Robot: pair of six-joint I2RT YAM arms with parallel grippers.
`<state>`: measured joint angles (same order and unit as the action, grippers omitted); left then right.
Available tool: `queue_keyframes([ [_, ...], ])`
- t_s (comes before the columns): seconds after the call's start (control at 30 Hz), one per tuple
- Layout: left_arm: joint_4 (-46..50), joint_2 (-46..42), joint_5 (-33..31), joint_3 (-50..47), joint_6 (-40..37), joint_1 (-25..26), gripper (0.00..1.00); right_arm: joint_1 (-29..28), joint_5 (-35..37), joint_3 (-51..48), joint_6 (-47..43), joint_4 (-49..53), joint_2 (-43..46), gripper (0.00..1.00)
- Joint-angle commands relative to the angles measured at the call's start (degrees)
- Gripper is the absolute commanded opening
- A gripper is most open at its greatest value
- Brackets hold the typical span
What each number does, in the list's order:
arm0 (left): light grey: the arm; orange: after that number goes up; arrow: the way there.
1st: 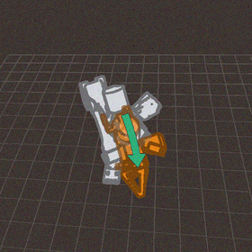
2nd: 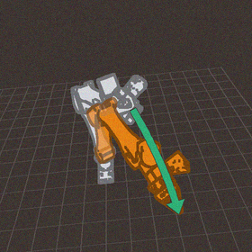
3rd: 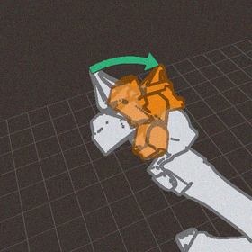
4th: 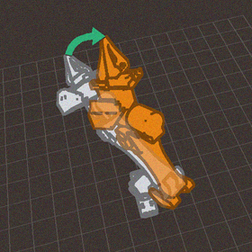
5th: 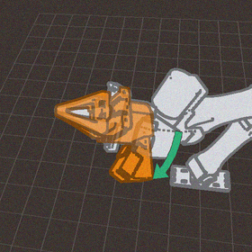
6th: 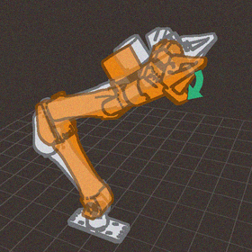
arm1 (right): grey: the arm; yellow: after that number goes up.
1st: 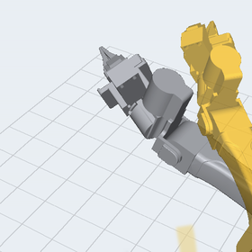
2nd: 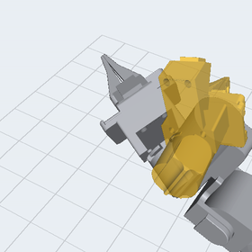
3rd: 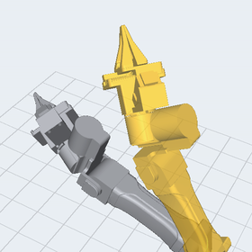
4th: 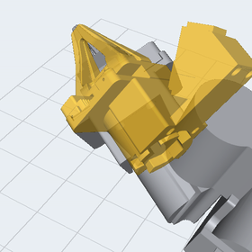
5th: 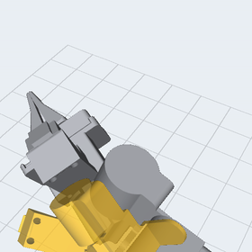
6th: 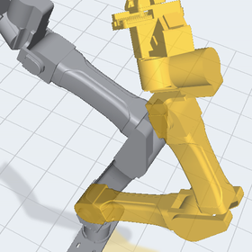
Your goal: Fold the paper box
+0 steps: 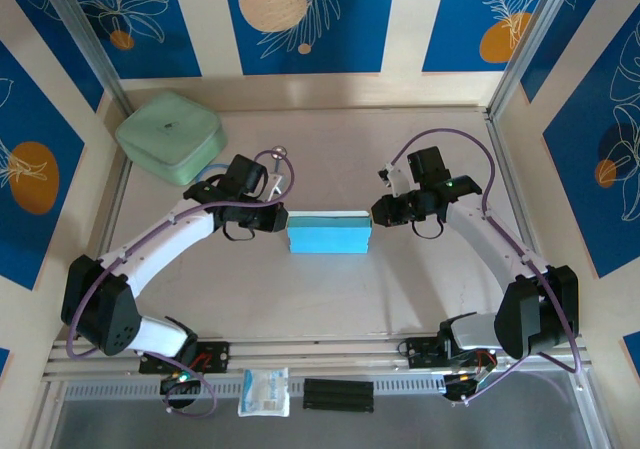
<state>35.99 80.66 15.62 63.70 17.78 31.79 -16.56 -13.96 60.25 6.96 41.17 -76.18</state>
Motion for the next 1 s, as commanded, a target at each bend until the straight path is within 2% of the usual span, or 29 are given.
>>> queue_keyframes([
  [0.0,-0.3,-0.33,1.51,0.23,0.68,0.47,0.11,-0.25,-2.39,-0.72,2.72,-0.38,-0.21,0.1],
  [0.47,-1.01,-0.73,2.64,0.08,2.06,0.63,0.1,-1.48,-1.96,-4.99,5.5,-1.35,0.76,0.09],
  [0.67,-1.45,-1.34,2.63,-0.9,3.28,0.59,0.1,-3.1,1.1,-6.1,5.19,-1.29,0.84,0.08],
  [0.73,-1.34,-1.68,2.19,-1.09,3.49,0.62,0.16,-3.75,2.57,-6.19,4.75,-1.0,0.86,0.07],
  [0.8,-1.28,-2.15,1.5,-0.96,3.49,0.66,0.27,-4.18,4.06,-6.48,4.52,-1.05,1.33,0.06],
  [0.97,-0.03,-4.12,-1.13,0.16,2.6,0.58,0.44,-4.46,5.59,-6.17,4.18,-0.95,2.18,0.06],
])
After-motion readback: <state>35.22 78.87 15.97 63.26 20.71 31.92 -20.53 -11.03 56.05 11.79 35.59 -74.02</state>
